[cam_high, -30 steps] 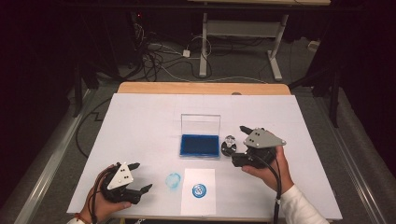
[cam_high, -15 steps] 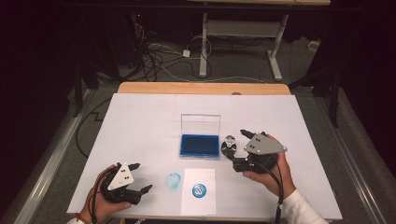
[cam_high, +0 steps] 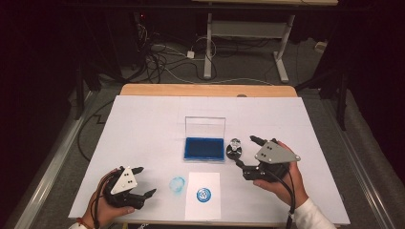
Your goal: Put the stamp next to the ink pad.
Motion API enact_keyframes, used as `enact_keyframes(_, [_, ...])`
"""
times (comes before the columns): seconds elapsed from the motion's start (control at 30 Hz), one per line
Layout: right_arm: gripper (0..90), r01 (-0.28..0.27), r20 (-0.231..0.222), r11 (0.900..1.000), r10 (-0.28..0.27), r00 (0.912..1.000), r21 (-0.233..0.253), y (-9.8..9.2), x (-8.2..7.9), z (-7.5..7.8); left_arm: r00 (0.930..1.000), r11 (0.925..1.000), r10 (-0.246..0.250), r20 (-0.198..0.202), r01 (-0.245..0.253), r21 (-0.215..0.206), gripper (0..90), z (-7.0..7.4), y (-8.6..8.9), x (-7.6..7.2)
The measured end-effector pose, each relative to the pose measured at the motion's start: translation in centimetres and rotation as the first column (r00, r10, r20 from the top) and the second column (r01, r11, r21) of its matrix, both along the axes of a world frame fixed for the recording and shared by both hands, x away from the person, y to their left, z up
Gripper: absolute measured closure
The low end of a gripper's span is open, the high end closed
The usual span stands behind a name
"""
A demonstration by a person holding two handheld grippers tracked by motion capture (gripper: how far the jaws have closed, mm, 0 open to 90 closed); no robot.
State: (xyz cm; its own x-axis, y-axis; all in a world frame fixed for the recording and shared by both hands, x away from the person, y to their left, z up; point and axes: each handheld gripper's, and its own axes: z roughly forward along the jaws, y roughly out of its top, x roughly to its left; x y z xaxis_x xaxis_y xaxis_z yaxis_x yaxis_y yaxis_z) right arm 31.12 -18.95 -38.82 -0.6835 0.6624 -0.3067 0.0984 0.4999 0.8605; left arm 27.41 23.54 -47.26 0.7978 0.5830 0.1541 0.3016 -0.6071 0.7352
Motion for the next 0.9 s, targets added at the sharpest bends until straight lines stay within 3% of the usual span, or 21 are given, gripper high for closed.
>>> enact_keyframes(0.9, [19.7, 0.025, 0.001, 0.999, -0.025, 0.9997, -0.041, -2.6, -2.0, -1.0, 0.9999, 1.0000, -0.005, 0.010, 0.005, -0.006, 16.7, 0.2, -0.3, 0.1])
